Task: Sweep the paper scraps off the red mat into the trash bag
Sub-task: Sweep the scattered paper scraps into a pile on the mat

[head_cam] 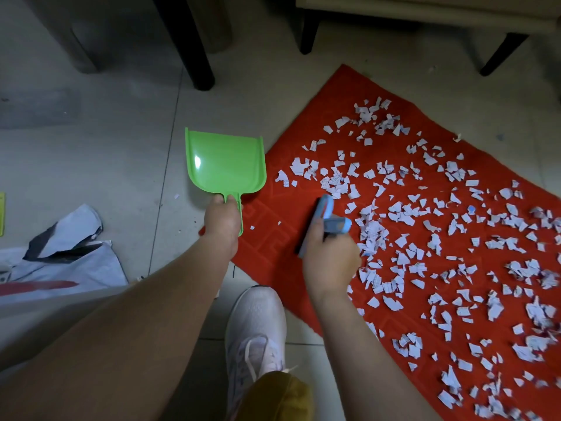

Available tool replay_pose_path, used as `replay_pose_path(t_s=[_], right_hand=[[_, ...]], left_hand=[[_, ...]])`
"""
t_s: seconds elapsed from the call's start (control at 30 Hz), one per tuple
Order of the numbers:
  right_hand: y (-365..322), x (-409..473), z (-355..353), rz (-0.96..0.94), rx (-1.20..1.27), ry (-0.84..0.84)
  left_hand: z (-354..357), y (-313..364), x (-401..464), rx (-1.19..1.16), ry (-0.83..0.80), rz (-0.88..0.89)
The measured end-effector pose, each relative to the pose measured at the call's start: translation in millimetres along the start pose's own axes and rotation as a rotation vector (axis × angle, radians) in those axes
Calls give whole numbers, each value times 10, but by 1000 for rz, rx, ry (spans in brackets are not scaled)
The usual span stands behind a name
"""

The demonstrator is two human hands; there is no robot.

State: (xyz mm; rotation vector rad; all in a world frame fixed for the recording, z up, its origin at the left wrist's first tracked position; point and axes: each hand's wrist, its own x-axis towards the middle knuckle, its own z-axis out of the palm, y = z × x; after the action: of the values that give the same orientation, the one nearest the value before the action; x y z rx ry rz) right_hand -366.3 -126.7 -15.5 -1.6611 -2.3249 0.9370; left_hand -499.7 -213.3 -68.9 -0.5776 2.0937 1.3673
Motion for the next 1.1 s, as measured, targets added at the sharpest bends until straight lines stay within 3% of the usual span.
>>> replay_pose_path(t_s=[0.13,0.2,0.27,0.4,0.6,0.73,0.93,1.03,1.1], right_hand=[[-116,-125,182,-130,113,-404],[-86,-114,286,-127,115,-524],[5,-38,304,-110,21,-463],[244,225,117,42,-78,-93],[181,335,-209,144,114,100],[-160,410,-146,71,329,-14],[-584,660,297,-54,280,-312],[-592,789,407,-72,222,-341],[-543,850,364,-29,172,-266]], left_hand=[[73,27,-56,29,-8,14],[83,25,-82,36,-10,3],[73,7,-81,33,-11,1],[37,-8,-63,33,-4,8],[82,47,-68,8,3,8],[138,144,-55,-20,8,20],[224,283,12,-52,49,30],[285,348,33,-59,38,21],[336,385,40,-52,21,14]])
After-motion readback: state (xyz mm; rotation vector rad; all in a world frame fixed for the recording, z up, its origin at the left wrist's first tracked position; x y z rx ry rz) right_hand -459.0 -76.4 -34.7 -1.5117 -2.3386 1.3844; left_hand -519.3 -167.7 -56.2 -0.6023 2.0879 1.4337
